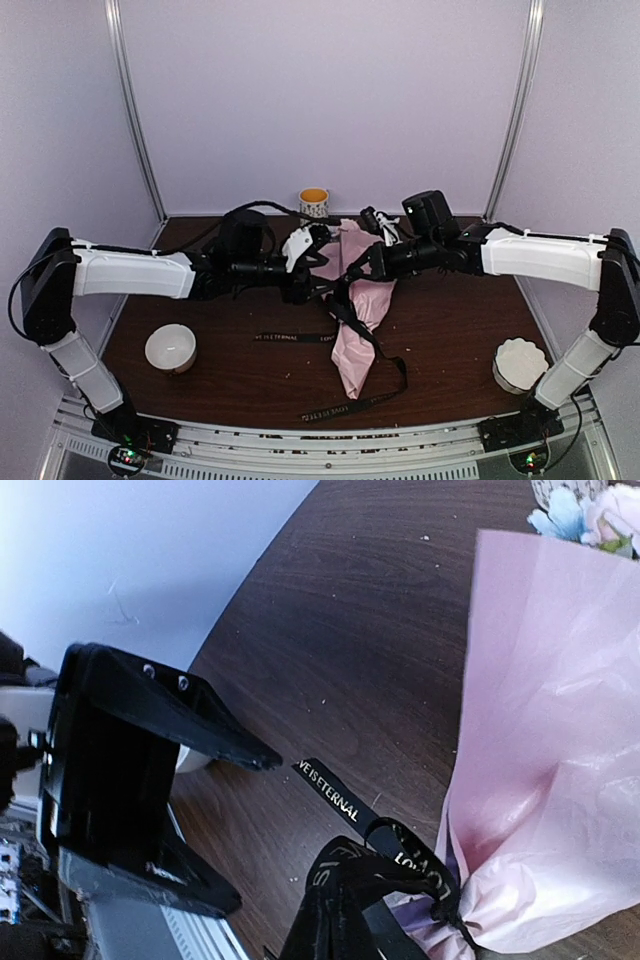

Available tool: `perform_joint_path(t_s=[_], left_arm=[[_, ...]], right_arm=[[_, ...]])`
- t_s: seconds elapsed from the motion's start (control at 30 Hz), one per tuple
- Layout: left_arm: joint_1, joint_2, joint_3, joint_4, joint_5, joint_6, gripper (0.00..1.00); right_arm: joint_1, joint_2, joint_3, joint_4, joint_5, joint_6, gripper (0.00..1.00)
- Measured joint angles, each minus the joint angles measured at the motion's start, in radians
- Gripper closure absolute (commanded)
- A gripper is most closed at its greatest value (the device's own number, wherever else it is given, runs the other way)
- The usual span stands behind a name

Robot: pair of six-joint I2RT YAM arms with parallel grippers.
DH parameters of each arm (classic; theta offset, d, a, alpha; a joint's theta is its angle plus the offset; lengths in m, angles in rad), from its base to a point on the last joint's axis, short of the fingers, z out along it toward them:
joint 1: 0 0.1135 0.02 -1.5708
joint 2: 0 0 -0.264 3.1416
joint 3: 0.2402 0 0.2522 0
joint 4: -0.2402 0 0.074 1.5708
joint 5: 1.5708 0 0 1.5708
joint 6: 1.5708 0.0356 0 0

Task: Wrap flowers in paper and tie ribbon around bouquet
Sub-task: Cross the half-tied ribbon over the folded bouquet.

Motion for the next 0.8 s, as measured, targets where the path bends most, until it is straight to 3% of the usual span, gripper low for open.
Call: perform_joint_path(t_s=[0.17,0.43,0.53,0.7,0.8], left_arm=[[-0.02,0.047,-0.002,0.033,-0.031,-0.017,0.31],[-0.02,0.136,0.006,0.073,-0.04,-0.027,0.38],[-0.02,0.15,0.006,0.082,-0.044,-0.033,0.47],[-0.02,0.156,0.006,0.119,-0.042,-0.049,0.77],[-0.02,0.168,0.006,0.135,-0.039,-0.059,0.81]], right_arm=[[0.007,0.026,-0.053,0.084,0.008,0.125,1.0],[0.032,0.026,-0.069,0.176,0.036,0.221,1.0],[0.035,0.026,-0.076,0.195,0.043,0.246,1.0],[0.041,0.042,-0.076,0.219,0.044,0.264,1.0],[0.045,0.055,-0.076,0.22,0.044,0.263,1.0]])
